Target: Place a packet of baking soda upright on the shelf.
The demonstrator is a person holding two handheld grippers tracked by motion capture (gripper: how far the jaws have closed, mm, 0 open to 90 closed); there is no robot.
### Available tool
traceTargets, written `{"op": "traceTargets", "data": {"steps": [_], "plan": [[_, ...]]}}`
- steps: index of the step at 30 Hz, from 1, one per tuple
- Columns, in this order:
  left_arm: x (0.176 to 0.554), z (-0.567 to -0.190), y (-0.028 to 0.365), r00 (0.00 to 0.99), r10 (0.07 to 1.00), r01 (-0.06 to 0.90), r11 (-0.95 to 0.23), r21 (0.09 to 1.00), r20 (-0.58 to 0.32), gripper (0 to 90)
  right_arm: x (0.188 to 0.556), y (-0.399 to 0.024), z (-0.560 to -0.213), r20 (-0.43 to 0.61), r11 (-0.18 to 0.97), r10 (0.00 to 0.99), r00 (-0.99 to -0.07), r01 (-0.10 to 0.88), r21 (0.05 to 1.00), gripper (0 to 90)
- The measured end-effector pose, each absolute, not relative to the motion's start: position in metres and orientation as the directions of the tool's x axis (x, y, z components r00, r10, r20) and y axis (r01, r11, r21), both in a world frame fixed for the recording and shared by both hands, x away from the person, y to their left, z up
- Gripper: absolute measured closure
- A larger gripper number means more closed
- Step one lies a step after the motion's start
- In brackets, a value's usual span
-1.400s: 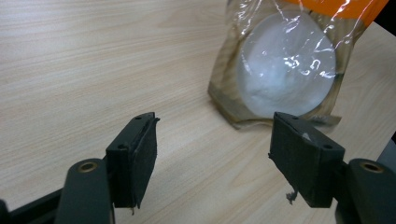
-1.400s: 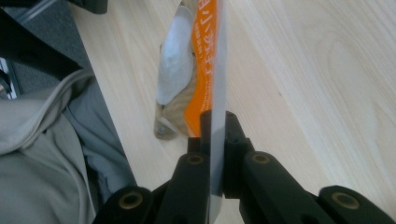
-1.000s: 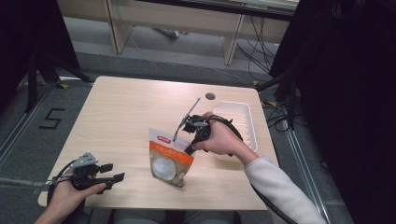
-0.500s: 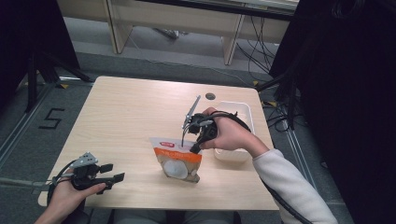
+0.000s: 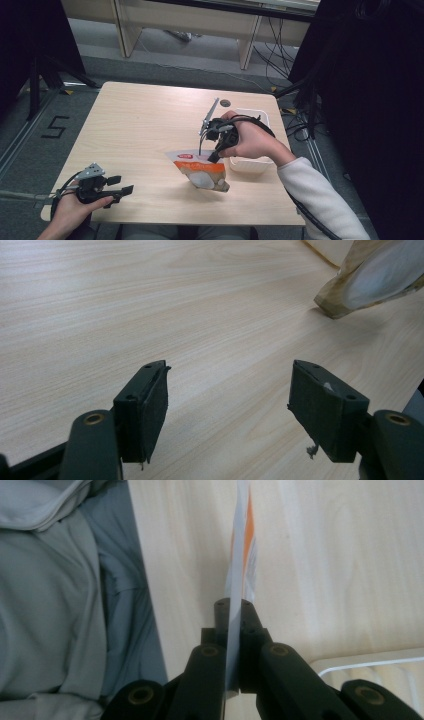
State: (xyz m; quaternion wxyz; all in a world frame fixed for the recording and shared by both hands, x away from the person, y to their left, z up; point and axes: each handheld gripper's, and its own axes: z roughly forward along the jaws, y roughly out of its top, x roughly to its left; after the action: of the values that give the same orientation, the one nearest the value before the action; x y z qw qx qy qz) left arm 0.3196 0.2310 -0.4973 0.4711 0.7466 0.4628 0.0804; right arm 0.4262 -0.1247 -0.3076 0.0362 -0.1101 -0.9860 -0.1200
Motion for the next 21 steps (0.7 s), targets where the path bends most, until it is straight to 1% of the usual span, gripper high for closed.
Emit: {"op": "traceTargets", "data": {"steps": [7, 10, 15, 16, 21], "plan": [[0.320, -0.497, 0.232, 0.557, 0.770, 0.616, -0.131, 0.777, -0.312, 31.3, 0.424, -0.137, -0.295, 0.112, 0.934, 0.214, -0.971, 0.236, 0.267, 90.0], [0.320, -0.497, 0.231, 0.554, 0.770, 0.617, -0.126, 0.777, -0.315, 31.4, 0.422, -0.140, -0.293, 0.112, 0.935, 0.228, -0.967, 0.250, 0.251, 90.0], [0.320, -0.497, 0.231, 0.556, 0.769, 0.616, -0.127, 0.778, -0.315, 31.4, 0.420, -0.144, -0.291, 0.114, 0.942, 0.210, -0.971, 0.232, 0.242, 90.0], [0.320, -0.497, 0.231, 0.557, 0.769, 0.615, -0.129, 0.778, -0.313, 31.4, 0.419, -0.146, -0.289, 0.113, 0.940, 0.226, -0.967, 0.247, 0.237, 90.0], [0.320, -0.497, 0.232, 0.557, 0.770, 0.613, -0.130, 0.779, -0.310, 31.4, 0.420, -0.150, -0.287, 0.106, 0.941, 0.214, -0.971, 0.234, 0.246, 90.0]]}}
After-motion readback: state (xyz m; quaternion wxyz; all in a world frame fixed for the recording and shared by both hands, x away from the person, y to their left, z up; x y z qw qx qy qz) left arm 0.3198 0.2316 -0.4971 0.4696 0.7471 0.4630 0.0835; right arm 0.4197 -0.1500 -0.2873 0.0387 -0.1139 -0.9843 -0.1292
